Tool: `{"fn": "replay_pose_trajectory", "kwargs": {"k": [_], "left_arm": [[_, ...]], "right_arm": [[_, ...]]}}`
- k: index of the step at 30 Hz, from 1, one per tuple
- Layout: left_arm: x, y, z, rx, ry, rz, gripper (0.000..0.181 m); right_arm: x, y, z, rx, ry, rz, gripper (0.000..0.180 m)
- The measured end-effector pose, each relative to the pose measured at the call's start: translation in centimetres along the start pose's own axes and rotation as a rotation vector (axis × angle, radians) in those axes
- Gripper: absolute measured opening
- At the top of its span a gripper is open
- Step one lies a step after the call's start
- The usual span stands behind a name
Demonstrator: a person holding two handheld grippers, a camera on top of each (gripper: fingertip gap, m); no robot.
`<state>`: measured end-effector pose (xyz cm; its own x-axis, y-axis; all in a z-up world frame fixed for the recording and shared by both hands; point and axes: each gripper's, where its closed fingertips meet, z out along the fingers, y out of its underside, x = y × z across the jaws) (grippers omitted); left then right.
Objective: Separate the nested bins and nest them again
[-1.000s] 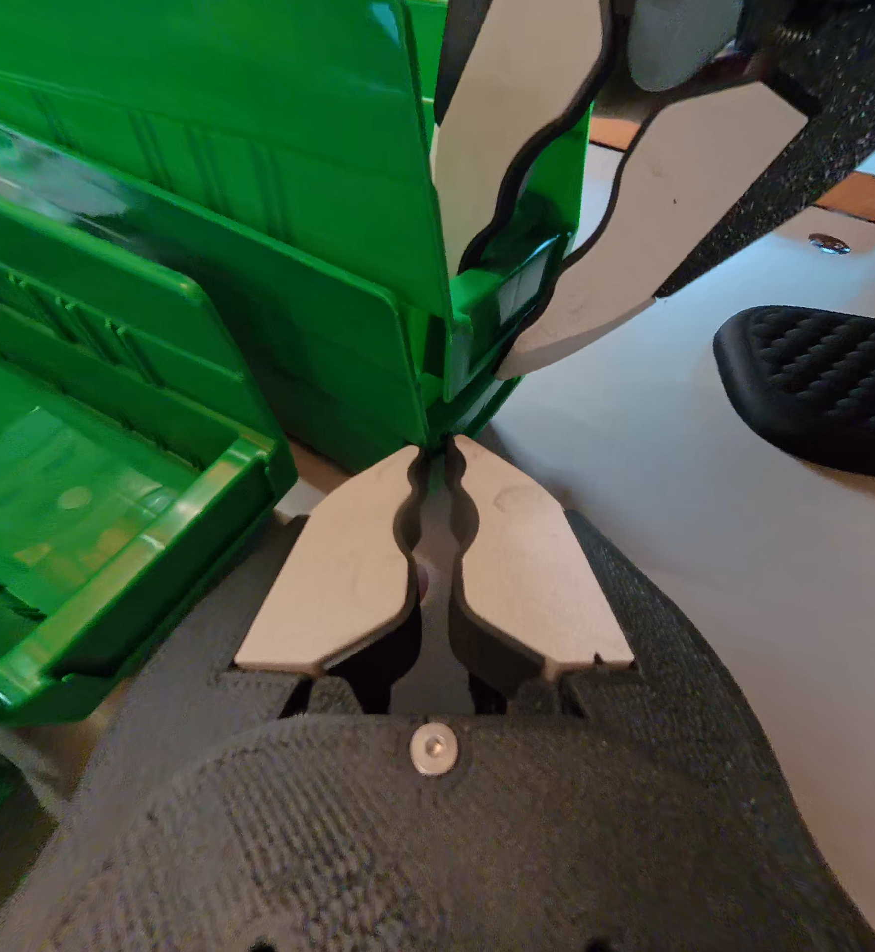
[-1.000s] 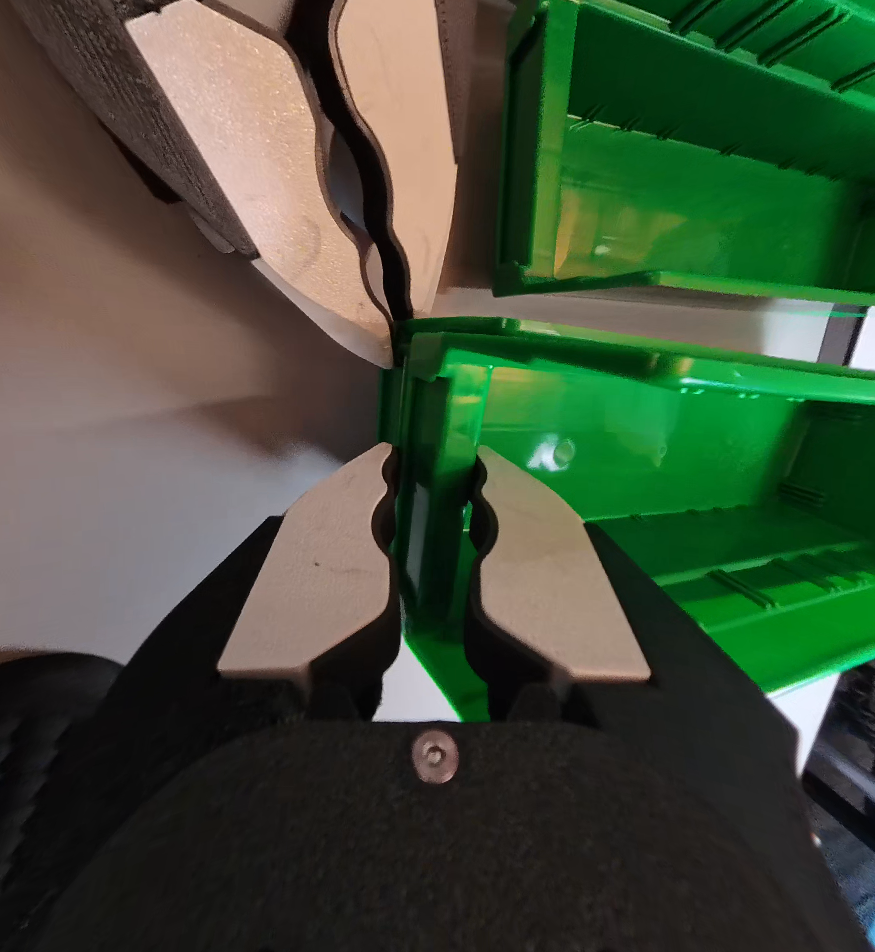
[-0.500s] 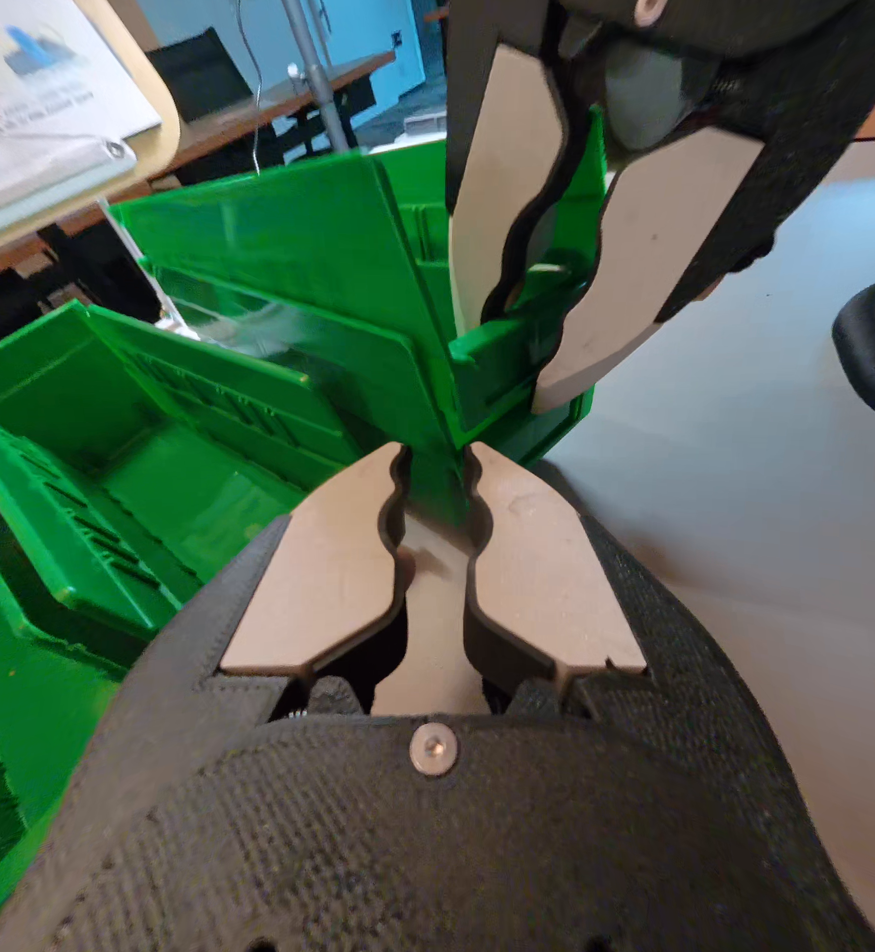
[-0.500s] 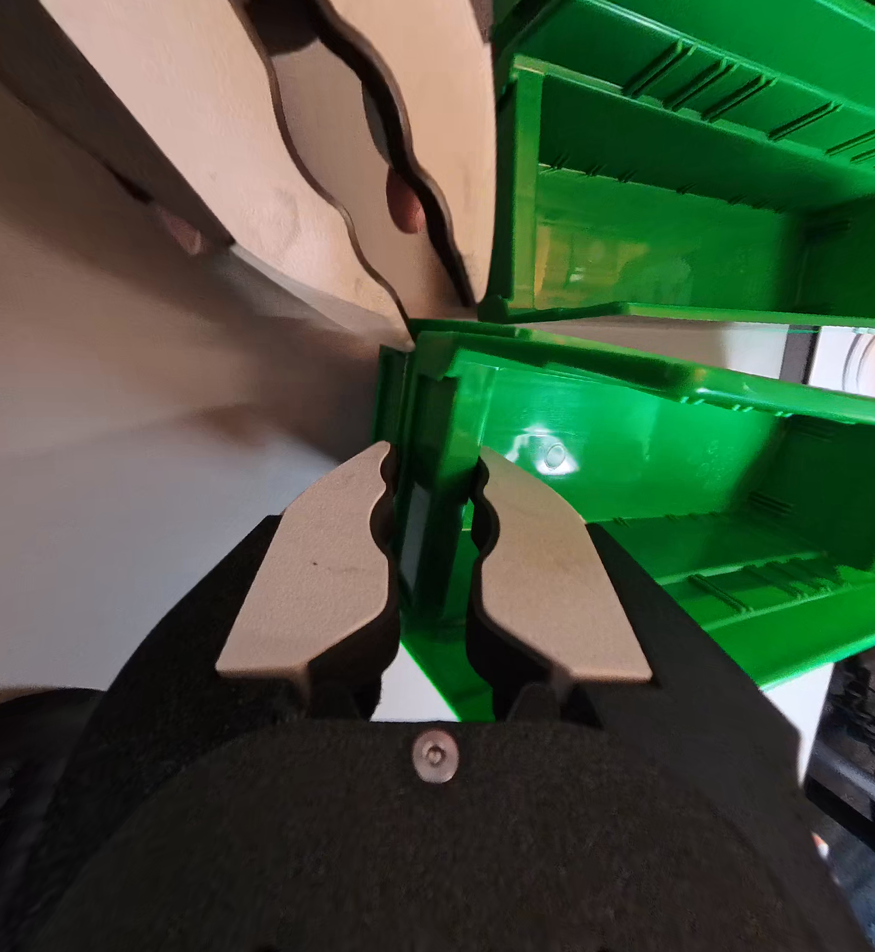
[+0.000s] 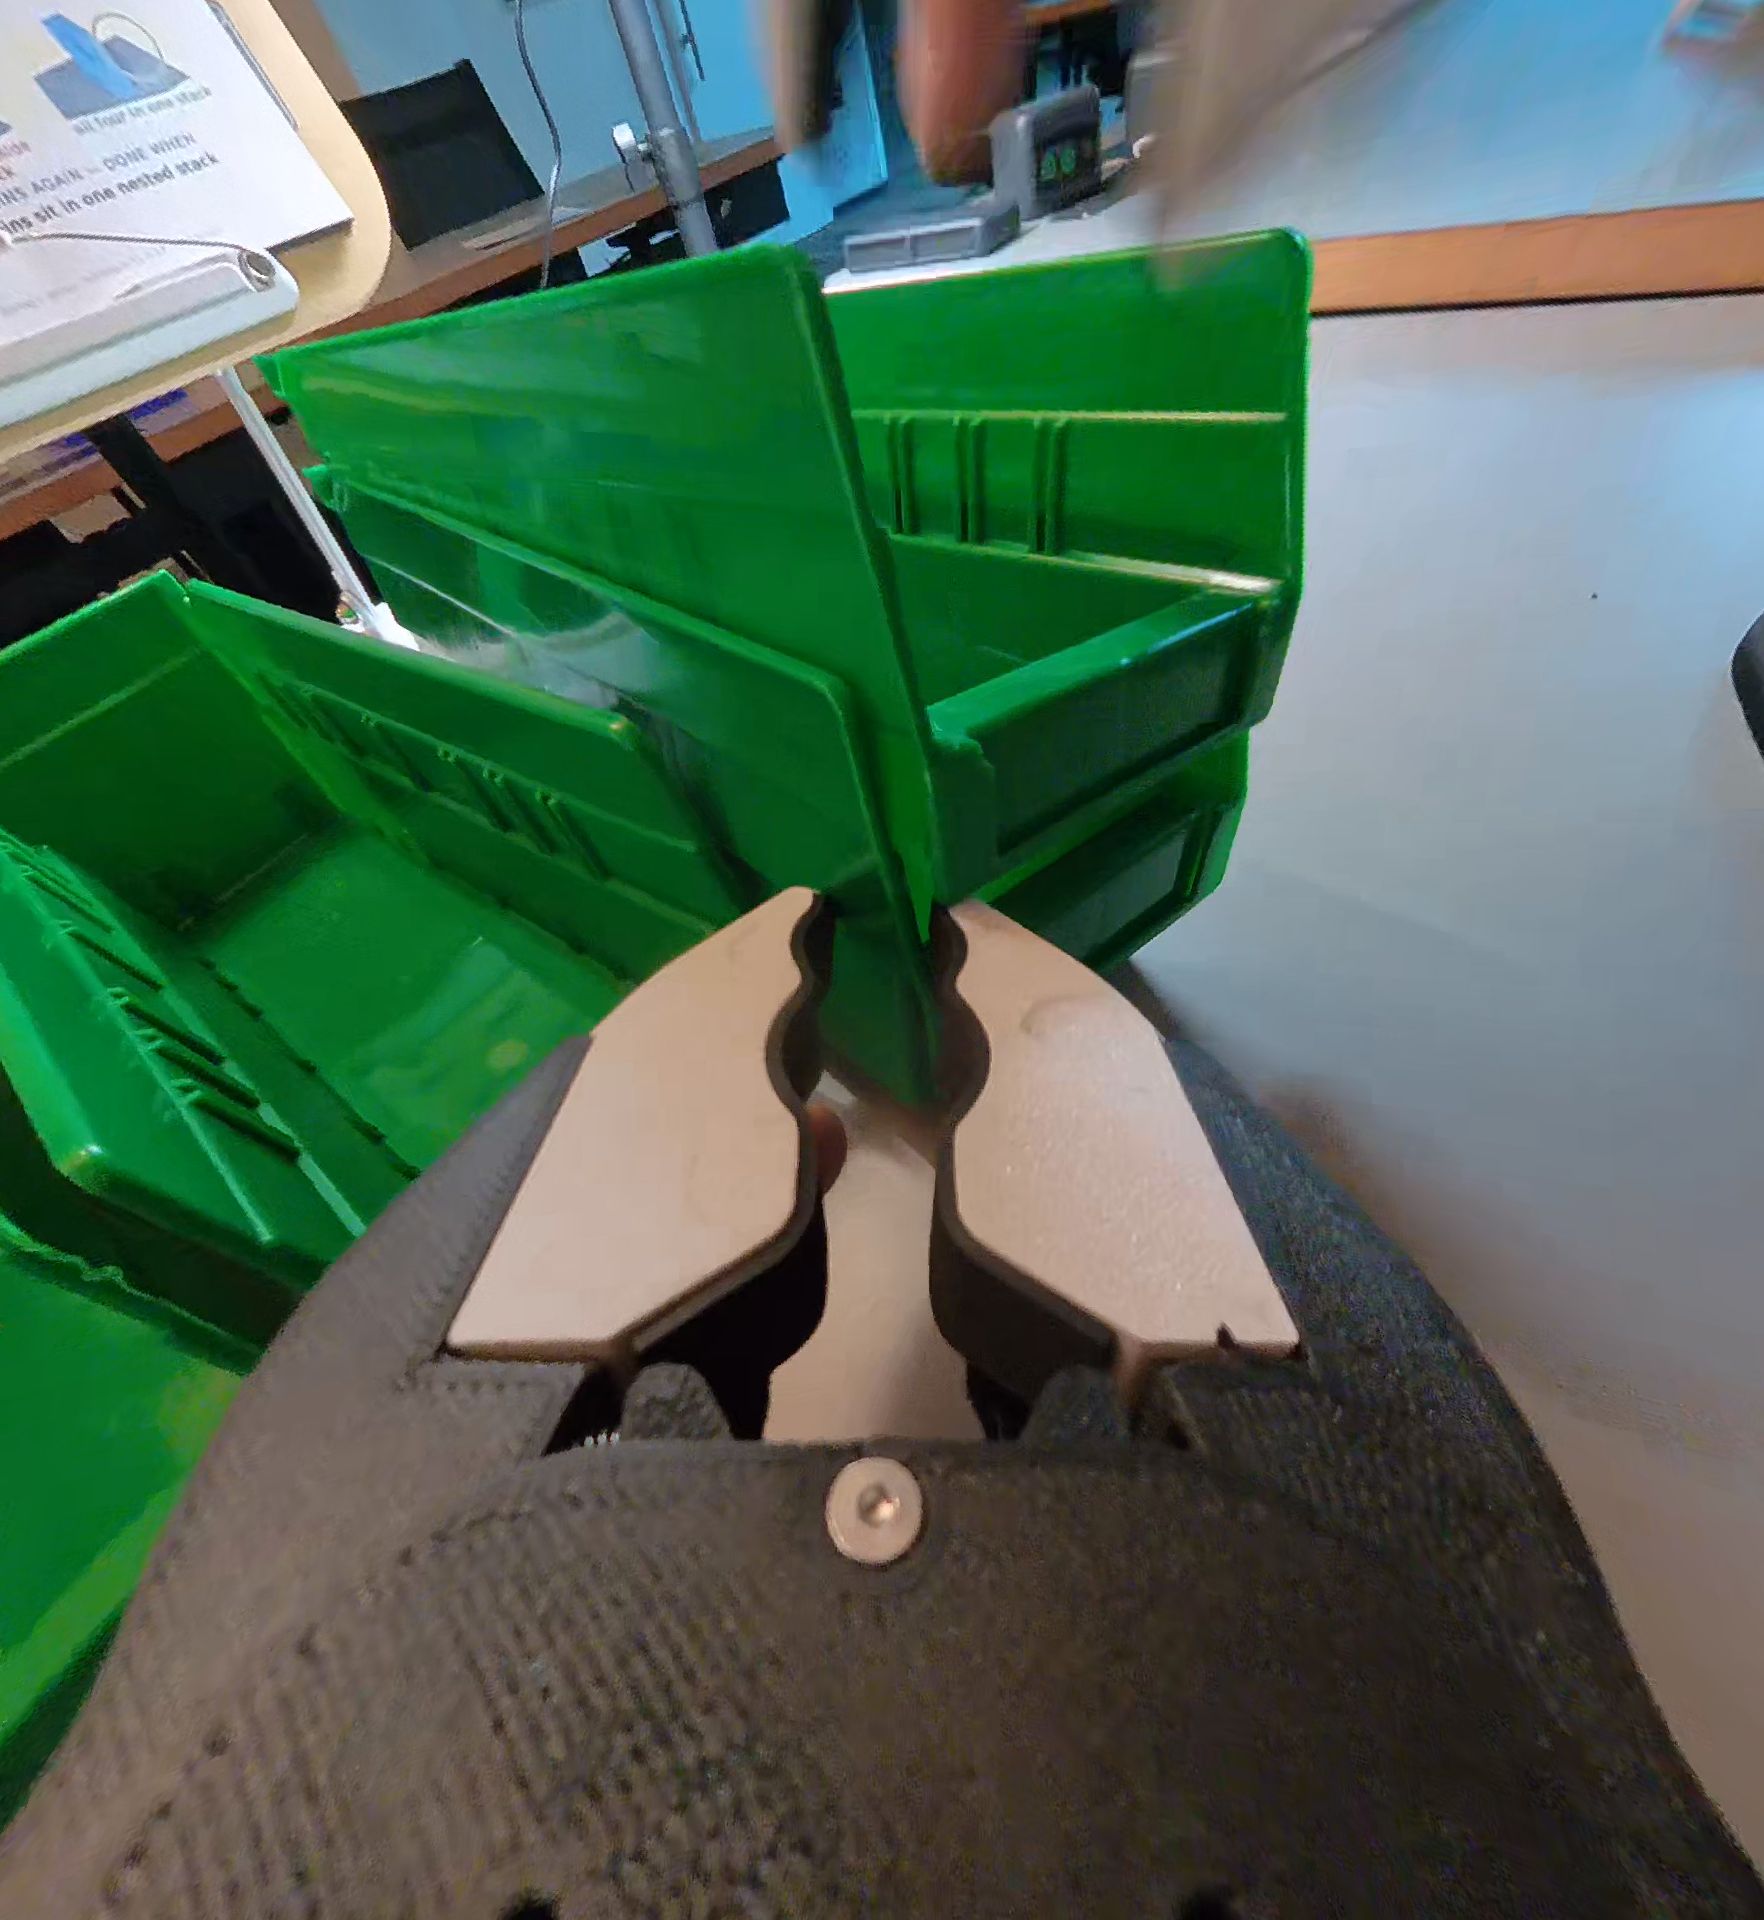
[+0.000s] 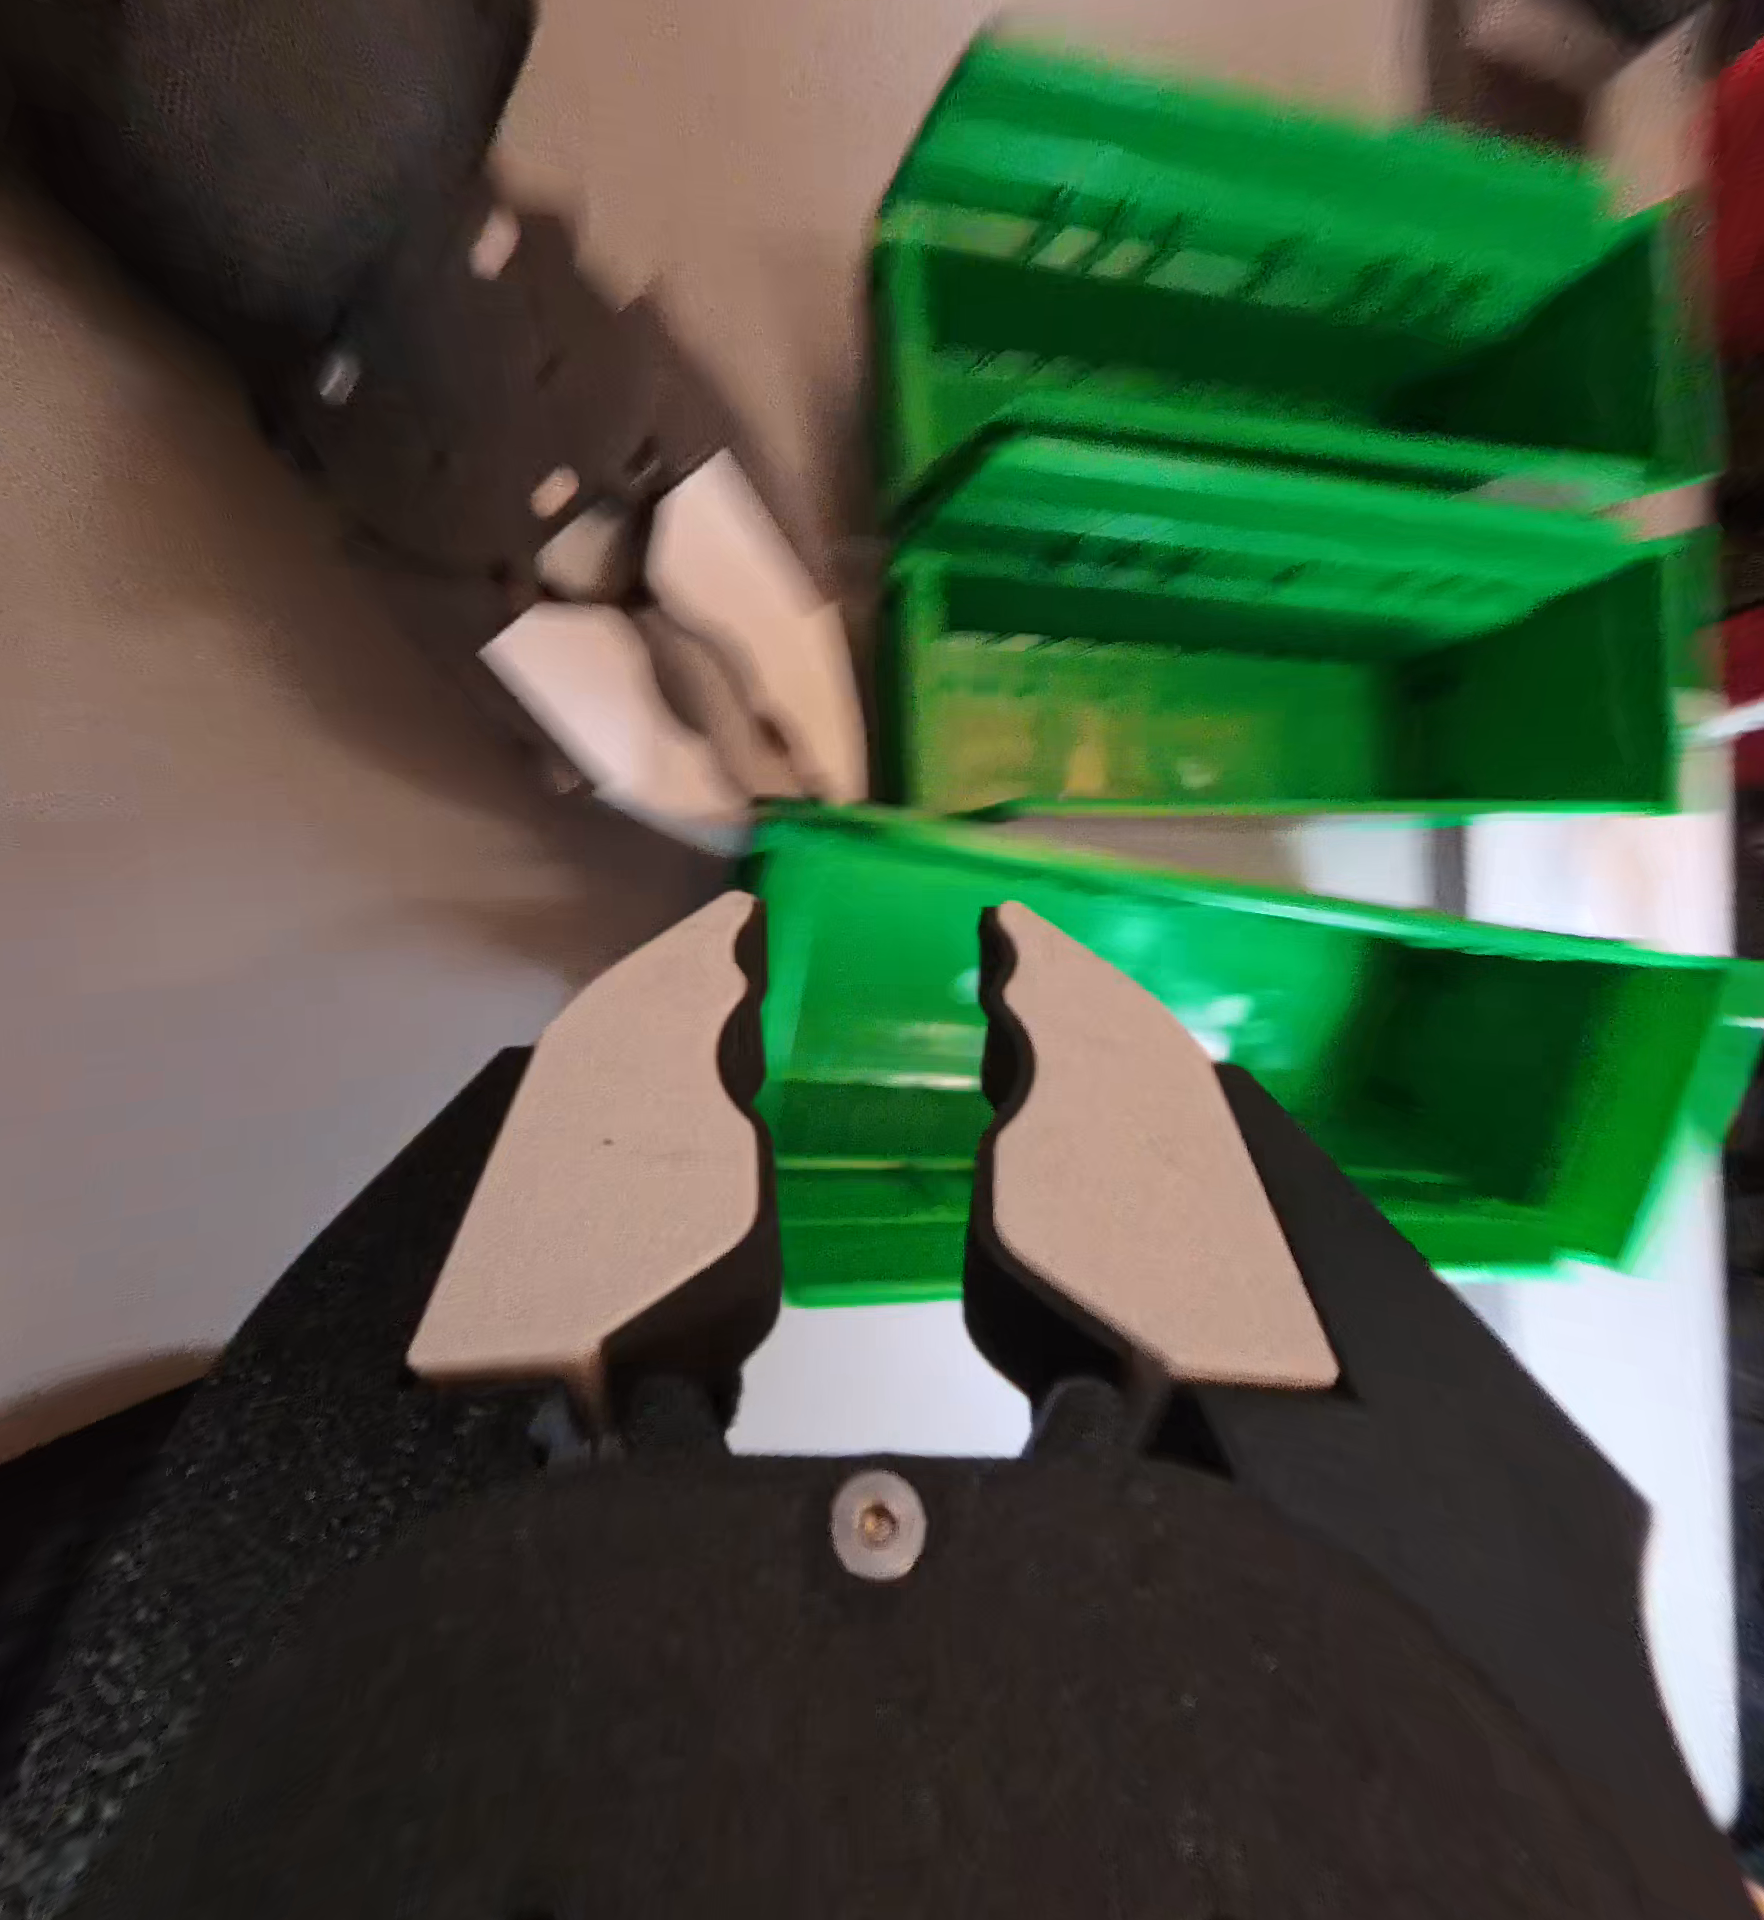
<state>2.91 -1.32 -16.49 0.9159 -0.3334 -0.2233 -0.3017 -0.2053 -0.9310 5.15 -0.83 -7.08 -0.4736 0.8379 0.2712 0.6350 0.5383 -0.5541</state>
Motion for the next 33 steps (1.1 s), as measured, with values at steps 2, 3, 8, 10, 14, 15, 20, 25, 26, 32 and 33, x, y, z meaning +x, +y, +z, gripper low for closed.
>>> {"fn": "replay_pose_trajectory", "kwargs": {"k": [2, 3, 8, 10, 14, 15, 20, 25, 26, 32, 33], "left_arm": [[0.1, 0.0, 0.0, -0.003, -0.001, 0.001, 0.018], [0.1, 0.0, 0.0, -0.005, 0.000, -0.007, 0.018], [-0.1, 0.5, -0.1, -0.026, 0.004, -0.026, 0.018], [0.0, 0.7, -0.2, -0.037, 0.017, -0.041, 0.018], [0.3, 0.9, -0.1, -0.050, 0.067, -0.057, 0.019], [0.5, 0.9, -0.1, -0.052, 0.081, -0.065, 0.020], [1.7, 1.2, 0.1, -0.083, 0.170, -0.140, 0.019], [2.0, 1.8, 0.4, -0.111, 0.203, -0.158, 0.014], [2.1, 1.9, 0.5, -0.116, 0.208, -0.154, 0.014], [2.6, 2.5, 0.4, -0.141, 0.234, -0.122, 0.013], [2.4, 2.4, 0.4, -0.138, 0.234, -0.128, 0.013]], "right_arm": [[6.3, -0.5, -2.3, 0.018, 0.158, 0.001, 0.030], [9.4, 0.7, -2.4, -0.057, 0.219, 0.001, 0.026], [21.7, 8.1, 2.6, -0.371, 0.334, 0.065, 0.039], [23.8, 9.6, 5.0, -0.396, 0.287, 0.104, 0.032], [25.3, 9.8, 6.7, -0.431, 0.225, 0.020, 0.008], [25.2, 9.6, 6.5, -0.444, 0.195, 0.027, 0.007], [25.0, 6.0, 3.4, -0.325, 0.143, 0.054, 0.006], [24.6, 4.7, 1.0, -0.356, 0.169, 0.009, 0.006], [24.4, 4.1, 0.7, -0.332, 0.170, 0.010, 0.005], [23.2, 1.6, -0.9, -0.247, 0.208, -0.052, 0.005], [23.2, 1.5, -1.2, -0.249, 0.224, -0.067, 0.005]]}}
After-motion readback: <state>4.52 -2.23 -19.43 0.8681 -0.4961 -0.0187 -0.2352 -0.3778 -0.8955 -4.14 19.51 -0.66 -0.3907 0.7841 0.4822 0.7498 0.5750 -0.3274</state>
